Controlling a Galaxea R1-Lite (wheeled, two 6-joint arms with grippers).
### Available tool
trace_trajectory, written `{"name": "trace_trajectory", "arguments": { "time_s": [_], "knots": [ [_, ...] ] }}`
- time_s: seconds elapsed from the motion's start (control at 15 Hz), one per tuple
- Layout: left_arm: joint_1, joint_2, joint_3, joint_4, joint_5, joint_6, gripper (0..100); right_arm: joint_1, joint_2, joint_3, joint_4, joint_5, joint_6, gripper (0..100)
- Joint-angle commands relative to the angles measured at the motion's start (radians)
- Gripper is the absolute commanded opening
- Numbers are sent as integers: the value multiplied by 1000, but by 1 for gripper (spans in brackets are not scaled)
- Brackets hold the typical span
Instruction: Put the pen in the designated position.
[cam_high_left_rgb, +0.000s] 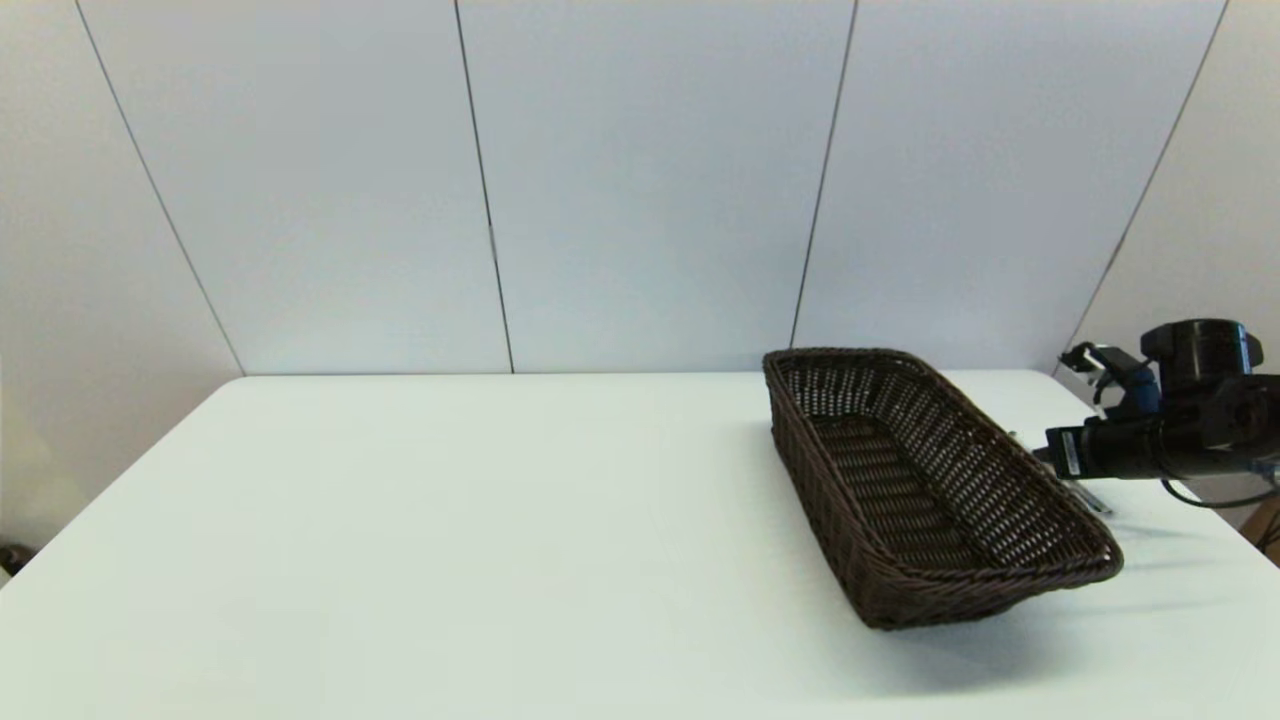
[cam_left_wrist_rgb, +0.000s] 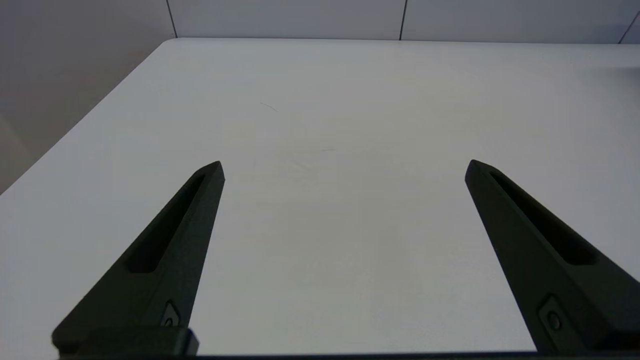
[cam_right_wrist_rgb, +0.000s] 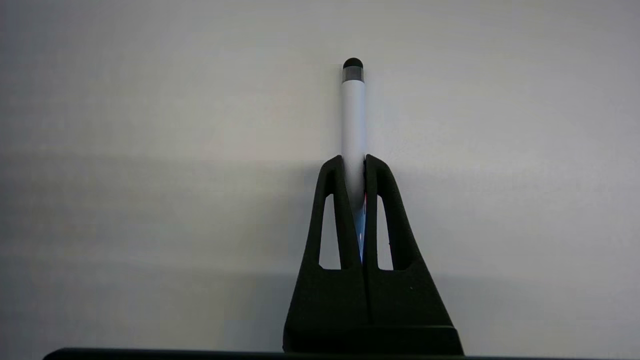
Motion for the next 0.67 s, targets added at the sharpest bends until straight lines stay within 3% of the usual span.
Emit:
{"name": "trace_trajectory", "arguments": {
  "time_s": [0.07,0.53,0.6,0.67],
  "knots": [
    [-2,0,0,0,0,0,100,-3,44,7,-52,0,-2,0],
    [-2,0,0,0,0,0,100,-6,50,32,-65,2,-5,0],
    [0,0,0,0,0,0,100,-4,50,35,-66,0,-5,100],
    [0,0,0,0,0,0,100,-3,48,35,-69,0,-4,100]
  ]
}}
